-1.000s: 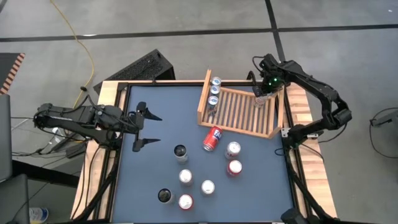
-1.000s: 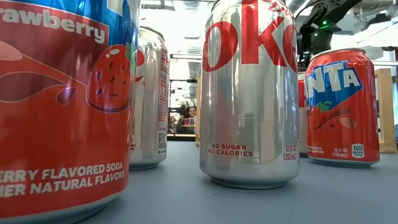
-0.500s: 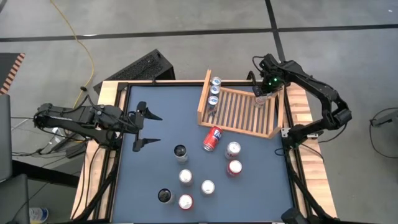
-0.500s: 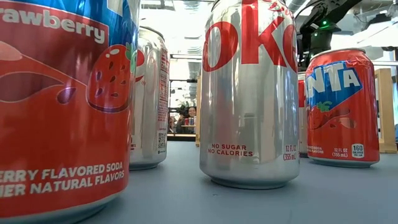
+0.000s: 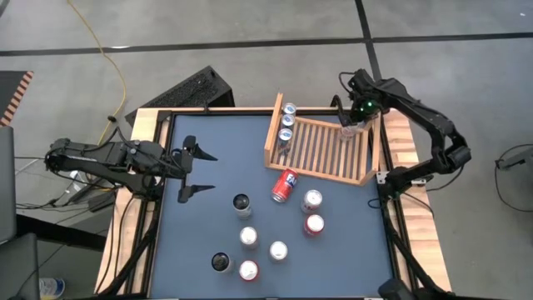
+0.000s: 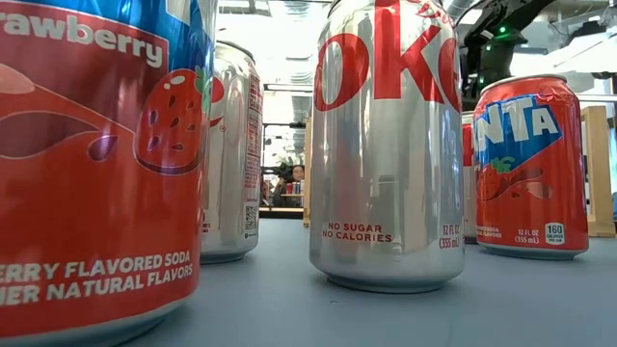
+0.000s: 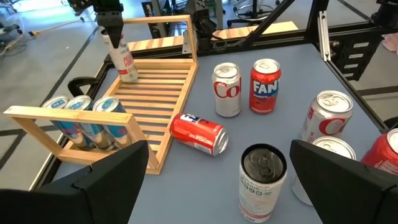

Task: Place canned beverage on shelf
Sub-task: Put the right white and pink soda can on the shelf

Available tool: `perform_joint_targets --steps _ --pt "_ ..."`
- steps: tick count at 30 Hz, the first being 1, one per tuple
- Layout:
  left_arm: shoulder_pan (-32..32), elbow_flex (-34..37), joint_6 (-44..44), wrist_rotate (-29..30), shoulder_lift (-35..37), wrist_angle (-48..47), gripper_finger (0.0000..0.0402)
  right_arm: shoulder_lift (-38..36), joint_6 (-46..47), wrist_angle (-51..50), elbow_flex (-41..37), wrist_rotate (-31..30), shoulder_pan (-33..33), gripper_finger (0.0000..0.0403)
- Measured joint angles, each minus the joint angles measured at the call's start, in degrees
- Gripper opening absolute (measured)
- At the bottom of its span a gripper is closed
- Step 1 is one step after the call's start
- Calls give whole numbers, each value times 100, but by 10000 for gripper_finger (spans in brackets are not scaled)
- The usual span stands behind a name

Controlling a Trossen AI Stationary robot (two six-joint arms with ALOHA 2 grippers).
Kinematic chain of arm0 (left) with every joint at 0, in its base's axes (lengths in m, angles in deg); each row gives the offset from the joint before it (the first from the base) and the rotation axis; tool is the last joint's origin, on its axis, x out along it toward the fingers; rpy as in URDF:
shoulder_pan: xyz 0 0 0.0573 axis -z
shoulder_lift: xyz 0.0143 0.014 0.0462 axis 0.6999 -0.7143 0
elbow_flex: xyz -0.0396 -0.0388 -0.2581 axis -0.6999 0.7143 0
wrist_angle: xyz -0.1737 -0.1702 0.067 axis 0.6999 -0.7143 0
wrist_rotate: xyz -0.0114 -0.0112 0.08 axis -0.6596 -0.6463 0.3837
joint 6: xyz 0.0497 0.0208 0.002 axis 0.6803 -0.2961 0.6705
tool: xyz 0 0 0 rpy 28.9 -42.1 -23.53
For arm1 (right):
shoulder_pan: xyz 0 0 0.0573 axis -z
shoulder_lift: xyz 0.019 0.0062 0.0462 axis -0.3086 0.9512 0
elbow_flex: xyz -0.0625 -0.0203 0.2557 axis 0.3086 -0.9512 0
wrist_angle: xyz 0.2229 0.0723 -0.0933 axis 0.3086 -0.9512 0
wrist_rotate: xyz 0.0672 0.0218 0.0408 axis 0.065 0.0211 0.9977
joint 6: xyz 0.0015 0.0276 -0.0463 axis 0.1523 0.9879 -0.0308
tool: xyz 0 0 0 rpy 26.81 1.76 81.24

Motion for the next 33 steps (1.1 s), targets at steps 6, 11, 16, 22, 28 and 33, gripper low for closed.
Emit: perform_joint_targets --steps 6,11,16,22,28,33 --pt "1 0 40 0 2 0 380 -2 15 -230 115 -30 0 225" --pt "-1 0 56 2 0 0 380 98 331 -291 116 -135 -50 225" --pt "1 0 59 0 1 0 380 200 495 -398 111 -136 -52 225" --pt "1 0 59 0 1 0 380 194 542 -384 116 -142 -50 225" --pt "2 0 54 0 2 -2 380 192 590 -359 114 -171 -48 225" --pt "0 0 52 0 2 -2 380 192 583 -333 114 -171 -48 225"
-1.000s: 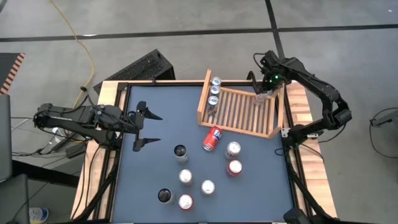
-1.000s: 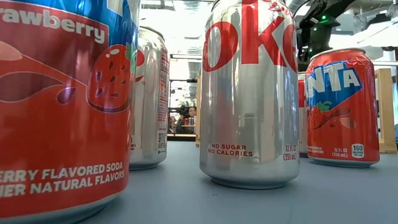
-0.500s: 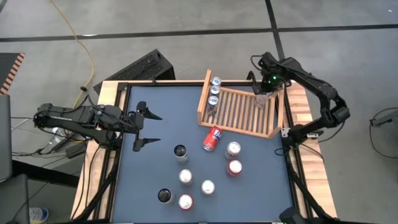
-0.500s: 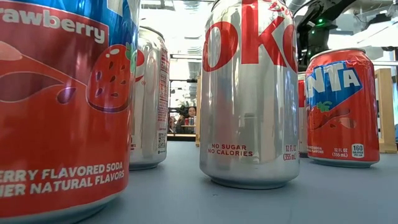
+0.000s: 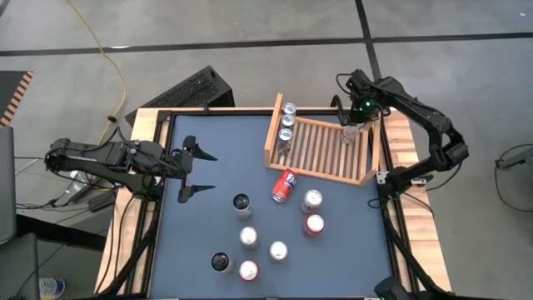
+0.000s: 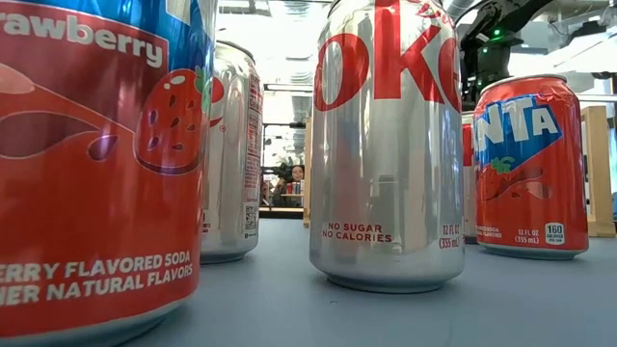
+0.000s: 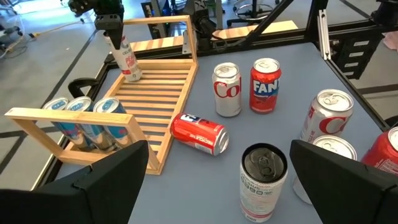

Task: Place canned beverage on shelf
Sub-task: Put the right white and pink soda can on the shelf

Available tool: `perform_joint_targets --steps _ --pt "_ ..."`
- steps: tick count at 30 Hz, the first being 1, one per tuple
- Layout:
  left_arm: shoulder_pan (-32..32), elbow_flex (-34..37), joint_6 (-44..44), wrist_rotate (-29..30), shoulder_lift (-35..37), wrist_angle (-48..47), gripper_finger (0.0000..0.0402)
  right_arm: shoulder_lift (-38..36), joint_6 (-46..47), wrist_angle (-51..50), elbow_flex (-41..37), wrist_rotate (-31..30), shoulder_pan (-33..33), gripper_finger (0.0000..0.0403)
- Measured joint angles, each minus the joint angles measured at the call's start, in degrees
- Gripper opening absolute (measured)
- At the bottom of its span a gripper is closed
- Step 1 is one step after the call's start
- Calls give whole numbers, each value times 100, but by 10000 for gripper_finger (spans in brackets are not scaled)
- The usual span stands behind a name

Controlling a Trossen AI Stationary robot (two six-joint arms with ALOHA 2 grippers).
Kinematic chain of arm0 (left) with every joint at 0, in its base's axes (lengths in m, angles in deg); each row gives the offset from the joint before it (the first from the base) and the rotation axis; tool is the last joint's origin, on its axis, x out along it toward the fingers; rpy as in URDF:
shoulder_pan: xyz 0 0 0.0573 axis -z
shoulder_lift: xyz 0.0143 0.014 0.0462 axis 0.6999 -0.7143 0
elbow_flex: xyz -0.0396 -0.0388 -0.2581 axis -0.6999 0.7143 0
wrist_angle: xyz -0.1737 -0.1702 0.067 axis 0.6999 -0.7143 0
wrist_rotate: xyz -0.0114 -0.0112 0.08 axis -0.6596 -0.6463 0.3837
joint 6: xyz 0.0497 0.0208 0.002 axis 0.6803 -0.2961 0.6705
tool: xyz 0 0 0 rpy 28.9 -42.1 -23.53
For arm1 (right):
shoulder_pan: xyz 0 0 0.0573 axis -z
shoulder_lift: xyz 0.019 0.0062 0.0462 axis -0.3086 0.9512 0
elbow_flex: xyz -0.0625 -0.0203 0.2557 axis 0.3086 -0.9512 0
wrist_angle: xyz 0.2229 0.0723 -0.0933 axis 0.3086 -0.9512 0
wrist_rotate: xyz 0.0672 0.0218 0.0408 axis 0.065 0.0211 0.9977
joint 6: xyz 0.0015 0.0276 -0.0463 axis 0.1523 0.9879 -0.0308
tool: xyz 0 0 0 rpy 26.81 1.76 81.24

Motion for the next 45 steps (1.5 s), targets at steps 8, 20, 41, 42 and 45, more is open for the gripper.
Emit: perform_joint_targets --steps 8,20,41,42,45 --pt "0 0 -4 0 0 0 380 0 37 11 -6 -14 0 225" --pt "1 0 0 0 -2 0 380 -33 13 288 -329 -51 -7 226" --pt "1 0 5 -2 0 0 380 9 -138 176 -374 265 11 304" --pt "-1 0 7 -2 0 0 380 9 -107 157 -374 264 12 309" --pt "1 0 7 -2 0 0 380 9 0 144 -374 260 11 321"
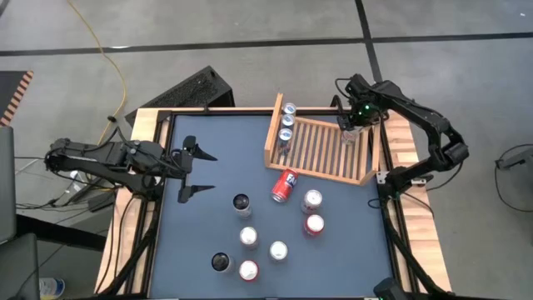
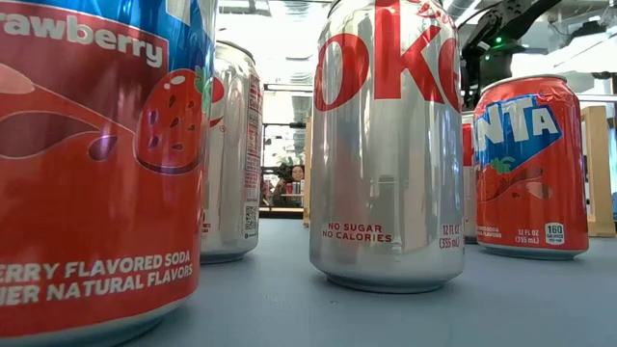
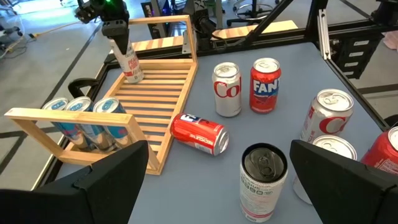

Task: Place canned beverage on shelf
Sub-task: Put the right white and pink soda can on the shelf, then put the top silver soda can on the shelf

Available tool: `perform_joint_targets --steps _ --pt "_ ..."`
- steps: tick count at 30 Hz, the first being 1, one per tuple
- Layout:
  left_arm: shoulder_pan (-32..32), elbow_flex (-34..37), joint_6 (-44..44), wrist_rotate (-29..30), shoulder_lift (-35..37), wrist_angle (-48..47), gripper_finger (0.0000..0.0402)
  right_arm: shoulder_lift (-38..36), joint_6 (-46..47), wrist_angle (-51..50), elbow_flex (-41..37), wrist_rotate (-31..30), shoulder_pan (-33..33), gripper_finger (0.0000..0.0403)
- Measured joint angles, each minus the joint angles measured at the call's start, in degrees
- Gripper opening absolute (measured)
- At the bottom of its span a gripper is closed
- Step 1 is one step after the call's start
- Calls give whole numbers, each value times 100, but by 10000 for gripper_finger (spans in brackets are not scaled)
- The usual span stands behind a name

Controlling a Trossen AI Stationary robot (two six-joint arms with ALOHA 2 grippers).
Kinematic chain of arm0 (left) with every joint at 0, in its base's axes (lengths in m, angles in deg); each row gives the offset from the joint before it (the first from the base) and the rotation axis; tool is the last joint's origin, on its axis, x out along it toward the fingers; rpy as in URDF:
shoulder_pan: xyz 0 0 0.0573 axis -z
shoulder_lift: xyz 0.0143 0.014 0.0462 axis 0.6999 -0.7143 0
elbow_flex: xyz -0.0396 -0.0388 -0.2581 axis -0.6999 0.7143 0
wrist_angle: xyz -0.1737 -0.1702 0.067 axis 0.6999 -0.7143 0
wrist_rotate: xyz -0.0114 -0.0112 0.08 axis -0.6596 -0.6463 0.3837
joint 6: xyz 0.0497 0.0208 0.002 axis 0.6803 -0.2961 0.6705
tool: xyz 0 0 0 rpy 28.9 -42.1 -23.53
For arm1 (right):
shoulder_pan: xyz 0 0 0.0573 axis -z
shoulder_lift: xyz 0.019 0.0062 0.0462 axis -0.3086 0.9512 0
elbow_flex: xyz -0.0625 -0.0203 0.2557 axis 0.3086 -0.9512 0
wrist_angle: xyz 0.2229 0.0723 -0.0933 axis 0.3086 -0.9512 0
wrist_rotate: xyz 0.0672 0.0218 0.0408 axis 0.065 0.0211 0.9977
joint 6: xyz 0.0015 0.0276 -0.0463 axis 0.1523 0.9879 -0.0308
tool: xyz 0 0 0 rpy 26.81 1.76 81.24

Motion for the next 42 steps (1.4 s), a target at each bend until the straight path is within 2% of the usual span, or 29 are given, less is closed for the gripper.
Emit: perform_joint_targets --steps 15,20,25,30,33,36,40,42 --pt "-1 0 91 -9 0 -61 380 -7 730 -133 147 -127 0 333" --pt "0 0 120 -56 0 -59 380 -13 772 -296 490 -385 -61 334" --pt "0 0 118 -52 -1 -68 380 -13 769 -603 845 -385 -85 334" --pt "0 1 101 -51 0 -126 380 -13 737 -1217 1538 -378 -236 332" --pt "0 2 92 -50 0 -127 380 -15 695 -1818 2111 -352 -514 330" --pt "0 1 87 -48 0 -127 380 -88 616 -2266 2561 9 -974 329" --pt "0 2 72 -48 -1 -129 380 -381 619 -2346 2669 544 -2078 329" --pt "0 2 52 -46 0 -129 380 -594 684 -2344 2601 567 -2845 329"
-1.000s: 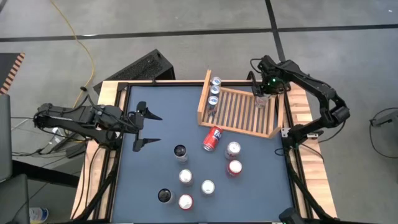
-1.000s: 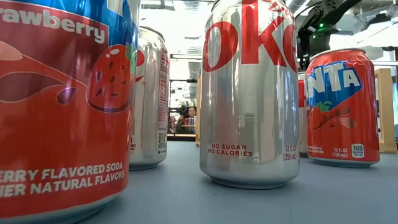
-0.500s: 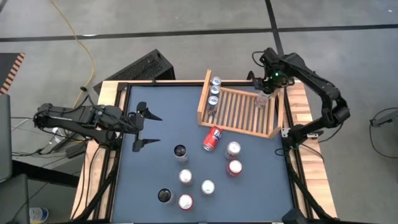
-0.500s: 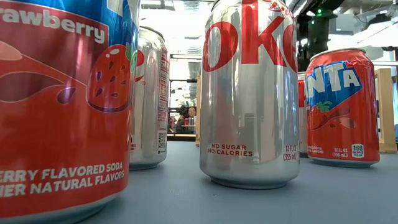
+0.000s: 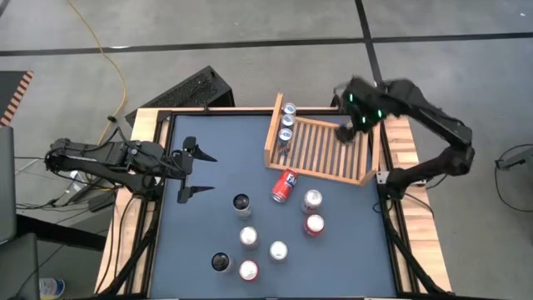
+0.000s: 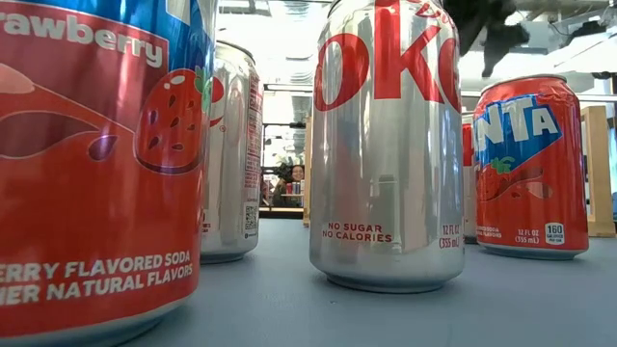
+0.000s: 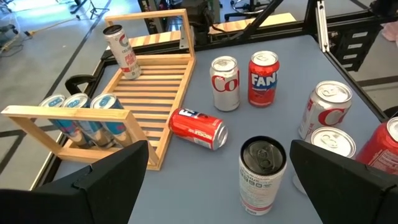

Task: Place canned beverage on shelf
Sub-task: Put the top silver soda can on the shelf

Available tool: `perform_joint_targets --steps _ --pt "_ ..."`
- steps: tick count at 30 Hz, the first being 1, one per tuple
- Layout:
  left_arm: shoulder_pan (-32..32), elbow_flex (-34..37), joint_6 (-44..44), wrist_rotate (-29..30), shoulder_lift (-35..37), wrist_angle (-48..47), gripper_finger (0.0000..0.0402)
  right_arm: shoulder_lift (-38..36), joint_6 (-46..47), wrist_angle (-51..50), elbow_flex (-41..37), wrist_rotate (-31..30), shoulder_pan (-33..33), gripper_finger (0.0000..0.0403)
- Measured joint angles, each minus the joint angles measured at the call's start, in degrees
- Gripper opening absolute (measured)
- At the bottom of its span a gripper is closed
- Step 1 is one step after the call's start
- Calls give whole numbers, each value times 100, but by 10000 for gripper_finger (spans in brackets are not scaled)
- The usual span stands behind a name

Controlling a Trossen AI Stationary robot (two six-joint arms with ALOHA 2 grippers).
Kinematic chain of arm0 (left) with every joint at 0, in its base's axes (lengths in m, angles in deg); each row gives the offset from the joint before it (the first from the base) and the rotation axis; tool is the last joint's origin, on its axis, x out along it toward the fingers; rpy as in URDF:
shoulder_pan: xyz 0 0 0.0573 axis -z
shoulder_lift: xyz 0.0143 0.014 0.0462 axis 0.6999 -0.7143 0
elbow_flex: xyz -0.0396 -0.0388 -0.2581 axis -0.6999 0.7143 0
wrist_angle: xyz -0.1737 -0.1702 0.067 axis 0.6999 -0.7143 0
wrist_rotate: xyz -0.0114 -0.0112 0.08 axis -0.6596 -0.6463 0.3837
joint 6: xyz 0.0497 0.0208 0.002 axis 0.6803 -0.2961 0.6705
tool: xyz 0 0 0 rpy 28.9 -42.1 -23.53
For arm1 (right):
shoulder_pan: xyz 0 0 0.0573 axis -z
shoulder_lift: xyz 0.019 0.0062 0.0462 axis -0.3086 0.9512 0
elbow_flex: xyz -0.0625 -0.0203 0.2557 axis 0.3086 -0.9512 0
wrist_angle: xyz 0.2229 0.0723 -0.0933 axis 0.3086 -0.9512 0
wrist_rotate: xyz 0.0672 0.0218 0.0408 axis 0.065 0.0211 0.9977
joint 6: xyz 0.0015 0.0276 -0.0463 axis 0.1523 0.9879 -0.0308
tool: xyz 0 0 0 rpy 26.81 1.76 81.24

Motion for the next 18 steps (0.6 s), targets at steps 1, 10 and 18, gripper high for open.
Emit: perform_joint_targets --steps 1,10,18 --pt "0 0 -28 0 0 0 380 -122 90 10 -55 -42 -419 329" --pt "0 -2 -234 0 0 -2 380 -1023 2424 1232 -1098 -1925 -4028 329" --pt "0 -2 -324 -52 -38 0 380 -643 1988 3275 -2332 -1969 -4798 329"
